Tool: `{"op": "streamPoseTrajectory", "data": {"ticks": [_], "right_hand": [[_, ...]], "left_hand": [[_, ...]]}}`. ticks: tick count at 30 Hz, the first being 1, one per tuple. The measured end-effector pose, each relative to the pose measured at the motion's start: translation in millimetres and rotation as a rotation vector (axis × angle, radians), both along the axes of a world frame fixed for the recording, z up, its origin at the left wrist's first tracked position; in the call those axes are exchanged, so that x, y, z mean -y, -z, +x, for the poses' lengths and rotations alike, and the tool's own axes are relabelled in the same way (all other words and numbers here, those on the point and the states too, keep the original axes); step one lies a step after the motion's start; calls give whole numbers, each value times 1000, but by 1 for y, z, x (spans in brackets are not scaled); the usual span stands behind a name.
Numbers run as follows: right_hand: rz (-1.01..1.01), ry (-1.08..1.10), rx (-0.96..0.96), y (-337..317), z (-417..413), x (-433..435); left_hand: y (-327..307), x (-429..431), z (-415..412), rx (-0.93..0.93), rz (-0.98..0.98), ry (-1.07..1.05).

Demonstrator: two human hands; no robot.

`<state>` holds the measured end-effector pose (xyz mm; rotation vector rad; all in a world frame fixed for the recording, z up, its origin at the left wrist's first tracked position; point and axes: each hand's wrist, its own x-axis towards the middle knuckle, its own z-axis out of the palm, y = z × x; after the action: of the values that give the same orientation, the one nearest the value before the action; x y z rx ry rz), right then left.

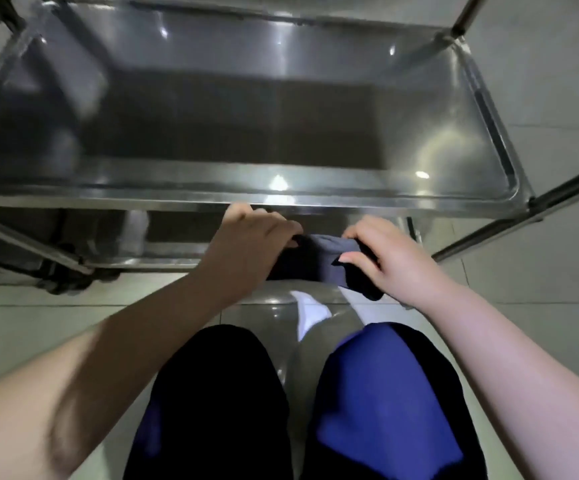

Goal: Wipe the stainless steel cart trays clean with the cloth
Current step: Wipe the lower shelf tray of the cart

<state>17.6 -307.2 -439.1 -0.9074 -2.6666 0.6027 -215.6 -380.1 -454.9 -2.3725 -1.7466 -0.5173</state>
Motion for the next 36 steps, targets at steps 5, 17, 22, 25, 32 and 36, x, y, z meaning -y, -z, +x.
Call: {"op": "streamPoseTrajectory", "data": {"ticks": [5,17,22,25,32,36], "right_hand": [[-68,-21,139,73,14,-12],[-96,206,91,180,21,-48],[-96,330,-128,211,31,-60],[-73,336,-161,231,38,-70],[78,490,-218,223,47,-131],[270,567,-232,202,41,-164]], "left_hand": [[78,-7,11,112,-248,30],[176,-67,35,225,-238,-165],[194,-85,33,272,-304,-71],[206,-92,36,239,-328,-50],[182,-152,67,329,-204,-205],[165,-186,76,420,92,-263]]}}
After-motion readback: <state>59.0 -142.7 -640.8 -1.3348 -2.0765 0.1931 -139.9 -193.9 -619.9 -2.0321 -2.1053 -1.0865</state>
